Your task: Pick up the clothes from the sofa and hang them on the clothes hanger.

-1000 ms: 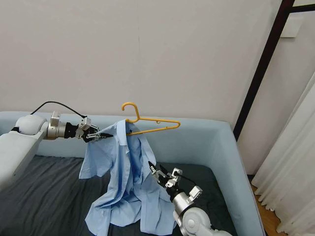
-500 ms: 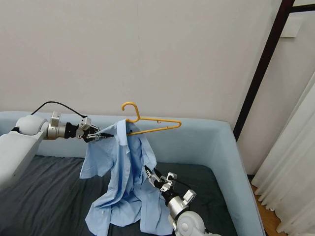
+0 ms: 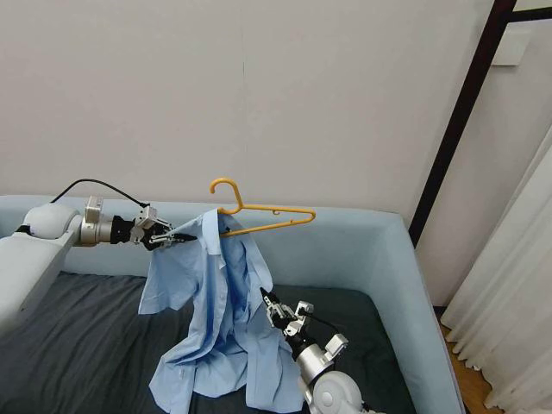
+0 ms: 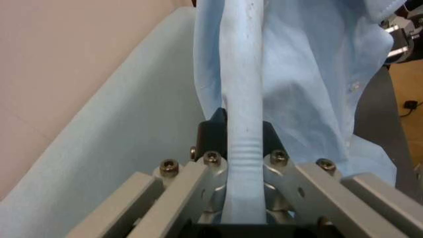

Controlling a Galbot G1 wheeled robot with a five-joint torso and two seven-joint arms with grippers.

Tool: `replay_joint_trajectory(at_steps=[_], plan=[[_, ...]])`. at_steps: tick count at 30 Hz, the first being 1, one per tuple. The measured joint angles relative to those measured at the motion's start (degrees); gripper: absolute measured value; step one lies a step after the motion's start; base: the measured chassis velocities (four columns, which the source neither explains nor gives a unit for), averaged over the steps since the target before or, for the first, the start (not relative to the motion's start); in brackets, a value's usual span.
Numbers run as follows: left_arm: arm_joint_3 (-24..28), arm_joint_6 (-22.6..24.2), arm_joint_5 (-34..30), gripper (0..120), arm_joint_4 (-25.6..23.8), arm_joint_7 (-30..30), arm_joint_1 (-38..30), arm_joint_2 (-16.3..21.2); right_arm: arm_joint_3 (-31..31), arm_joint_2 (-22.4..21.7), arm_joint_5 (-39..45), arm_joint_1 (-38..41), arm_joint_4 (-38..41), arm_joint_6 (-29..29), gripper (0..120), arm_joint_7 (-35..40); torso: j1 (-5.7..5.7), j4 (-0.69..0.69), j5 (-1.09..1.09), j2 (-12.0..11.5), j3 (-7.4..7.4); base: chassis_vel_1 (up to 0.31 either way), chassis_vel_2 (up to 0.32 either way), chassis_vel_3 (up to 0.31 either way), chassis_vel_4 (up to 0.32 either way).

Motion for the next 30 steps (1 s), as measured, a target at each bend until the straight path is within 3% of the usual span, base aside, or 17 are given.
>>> replay_joint_trajectory(at_steps=[12,16,21,30], plan=[[-0.1,-1.0,-0.7,2,0.4,0.0,0.0,0.2,6.5,-1.2,3.8,1.0,3.3,-0.4,0,-0.8,0.0,0.0,0.0,0.0,0.0,0.0,0.0,0.0,0.0],[0.1,-2.1,-2.9,2,1.0,0.2,-0.1,-0.3,12.2,-2.9,3.5,6.3,4.0,-4.0,0,5.2,0.0,0.0,0.0,0.0,0.01,0.0,0.0,0.0,0.0],[0.7,-2.0,-2.8,2,1.3,1.3,-0.9,-0.7,14.4,-4.5,0.9,10.1,4.0,-6.5,0,8.9,0.01,0.0,0.0,0.0,0.01,0.0,0.0,0.0,0.0],[1.6,-2.3,-0.5,2,2.5,-0.9,-2.4,-2.0,17.1,-6.5,-2.7,11.7,5.6,-7.5,0,5.3,0.01,-0.01,0.01,0.0,0.01,0.0,0.0,0.0,0.0]])
